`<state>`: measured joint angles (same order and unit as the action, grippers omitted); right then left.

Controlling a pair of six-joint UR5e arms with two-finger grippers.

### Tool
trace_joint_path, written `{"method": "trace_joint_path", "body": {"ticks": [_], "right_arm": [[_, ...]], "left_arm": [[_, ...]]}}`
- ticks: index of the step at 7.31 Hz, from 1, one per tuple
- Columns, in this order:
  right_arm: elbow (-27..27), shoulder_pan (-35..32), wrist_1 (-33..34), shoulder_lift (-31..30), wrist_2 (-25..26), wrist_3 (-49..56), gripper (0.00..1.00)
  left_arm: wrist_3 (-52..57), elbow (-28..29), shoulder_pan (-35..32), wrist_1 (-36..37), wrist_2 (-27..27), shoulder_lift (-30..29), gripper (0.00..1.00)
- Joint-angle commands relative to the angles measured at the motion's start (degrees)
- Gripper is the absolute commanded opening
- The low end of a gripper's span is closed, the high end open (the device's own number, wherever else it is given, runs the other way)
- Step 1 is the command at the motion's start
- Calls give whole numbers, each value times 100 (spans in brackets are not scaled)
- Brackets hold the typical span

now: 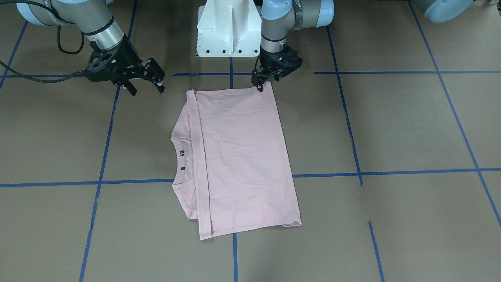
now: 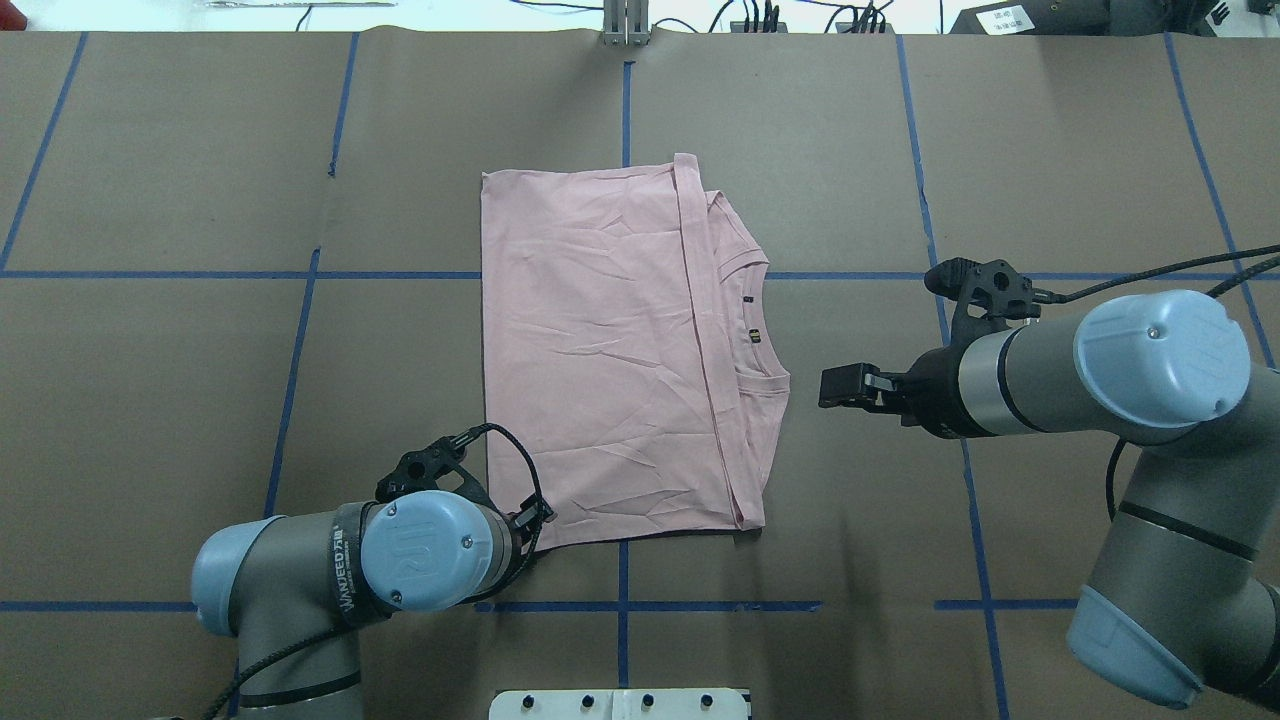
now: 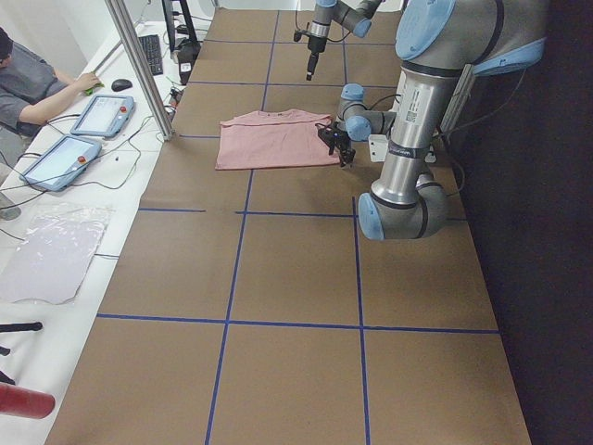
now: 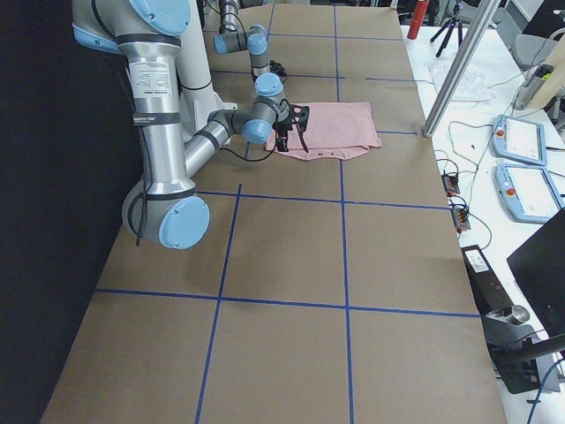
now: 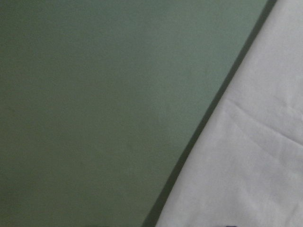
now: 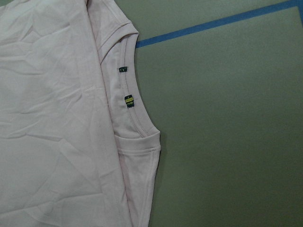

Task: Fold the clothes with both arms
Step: 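Move the left gripper to the shirt's corner nearest the robot, then move the right gripper to the shirt's other near corner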

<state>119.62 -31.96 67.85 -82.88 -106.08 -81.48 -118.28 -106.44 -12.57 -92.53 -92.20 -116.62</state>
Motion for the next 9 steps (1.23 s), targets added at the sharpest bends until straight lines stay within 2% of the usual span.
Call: {"method": "trace_joint_path", "body": {"ticks": [1,3,4,5,7,8,9], "right_arm": [[9,-3,0,0,0,0,100],[18,-3,0,0,0,-8,100],[0,-3,0,0,0,0,100],[9,-3,0,0,0,-8,100],[-9,6,9,-9,0,-70,100],[9,49,365,26,17,-105,100],[0,85,856,331,18,-140,100]], "left_arm": [[-2,-26,0,7,9,-1,36],[-2,-35,0,7,35,16,21],[-2,-35,9,7,44,8,9],[-2,-35,9,7,44,8,0],[372,-331,-61,102,35,60,0],[750,-543,-70,347,35,60,0],[788,-562,-79,358,35,69,0]]}}
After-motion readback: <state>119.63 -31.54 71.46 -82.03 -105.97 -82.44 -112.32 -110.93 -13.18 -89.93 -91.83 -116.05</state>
